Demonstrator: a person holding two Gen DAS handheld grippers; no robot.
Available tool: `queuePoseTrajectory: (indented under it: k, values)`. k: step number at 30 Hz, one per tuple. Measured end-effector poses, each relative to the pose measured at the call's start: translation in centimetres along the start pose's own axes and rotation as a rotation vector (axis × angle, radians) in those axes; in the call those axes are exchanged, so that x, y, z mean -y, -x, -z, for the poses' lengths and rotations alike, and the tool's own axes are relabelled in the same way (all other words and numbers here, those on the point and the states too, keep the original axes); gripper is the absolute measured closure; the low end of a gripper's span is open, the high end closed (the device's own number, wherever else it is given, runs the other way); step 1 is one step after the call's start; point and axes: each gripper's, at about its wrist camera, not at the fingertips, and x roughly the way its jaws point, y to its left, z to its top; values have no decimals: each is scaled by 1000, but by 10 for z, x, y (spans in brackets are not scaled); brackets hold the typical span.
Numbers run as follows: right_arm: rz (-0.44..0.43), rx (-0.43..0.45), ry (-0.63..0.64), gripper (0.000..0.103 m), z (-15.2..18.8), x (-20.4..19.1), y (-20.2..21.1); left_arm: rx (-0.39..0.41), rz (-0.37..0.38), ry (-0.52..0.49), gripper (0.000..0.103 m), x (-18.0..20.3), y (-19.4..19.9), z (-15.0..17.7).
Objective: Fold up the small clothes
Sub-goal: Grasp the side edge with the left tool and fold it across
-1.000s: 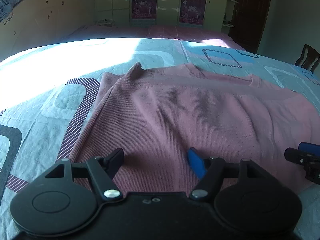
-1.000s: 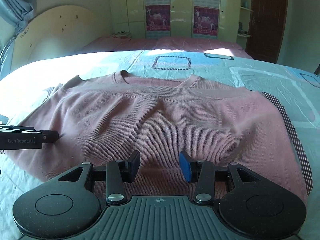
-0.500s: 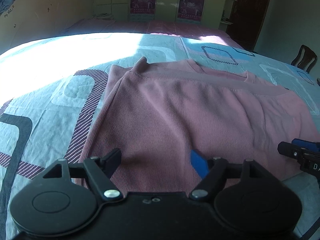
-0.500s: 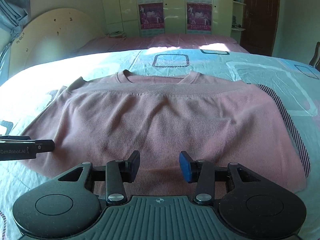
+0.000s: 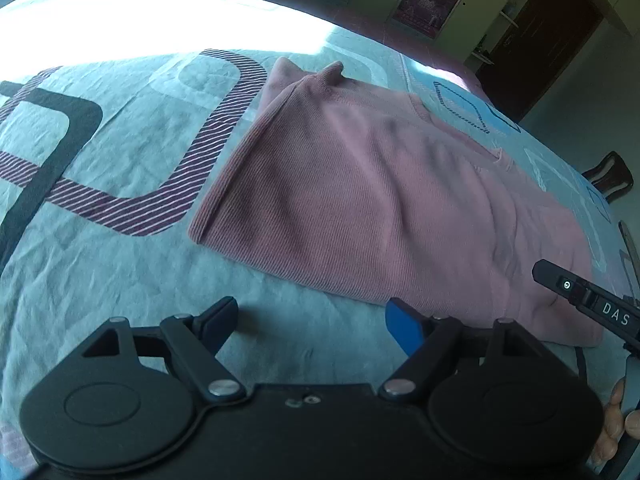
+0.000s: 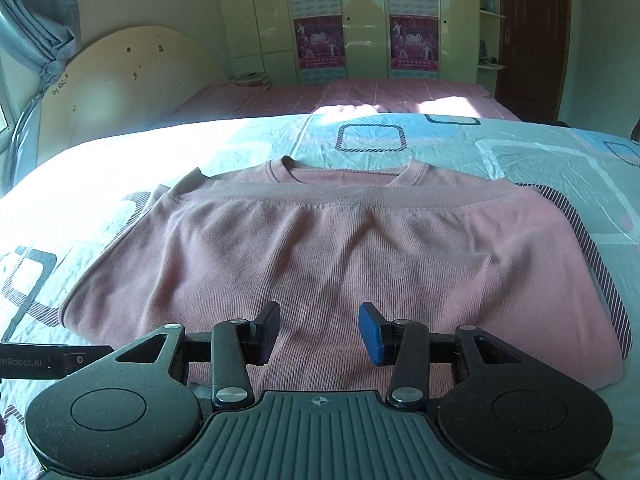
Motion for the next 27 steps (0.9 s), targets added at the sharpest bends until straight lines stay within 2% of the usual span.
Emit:
queuePoseTrajectory:
  k: [3,5,7,10,12,15,17,18,20,23,27]
  values:
    - [-1,-7,-7,59,1,0,-4,28,54,76,21,-11,-3,4]
    - [4,-18,-2,58,2,-1,-12,48,92,104,13,-13,-7,1]
    - [7,-22,-8,55,0,-1,-20,75,128,143,11,-14,-15,-5]
    - [16,-12,-16,55,-8,-1,-31,134,166,197,12,-16,-28,-14]
    - [25,-4,-14,55,-16,-2,-41,172,188,241,16,-19,-35,-20]
    - [43,3,-17,55,-25,-3,-57,212,215,286,33,-23,-45,-27]
    - [67,-13,-6,55,-27,-4,-70,232,227,322,51,-27,-51,-30]
    - [68,-28,0,55,-25,-4,-77,238,226,339,57,-30,-54,-31]
    - [85,-53,39,55,-16,-7,-89,245,219,364,83,-34,-58,-31]
    - [106,-41,79,54,-14,-13,-87,249,227,387,87,-40,-61,-31]
    - [116,-24,42,54,-8,-7,-88,255,231,377,89,-40,-57,-31]
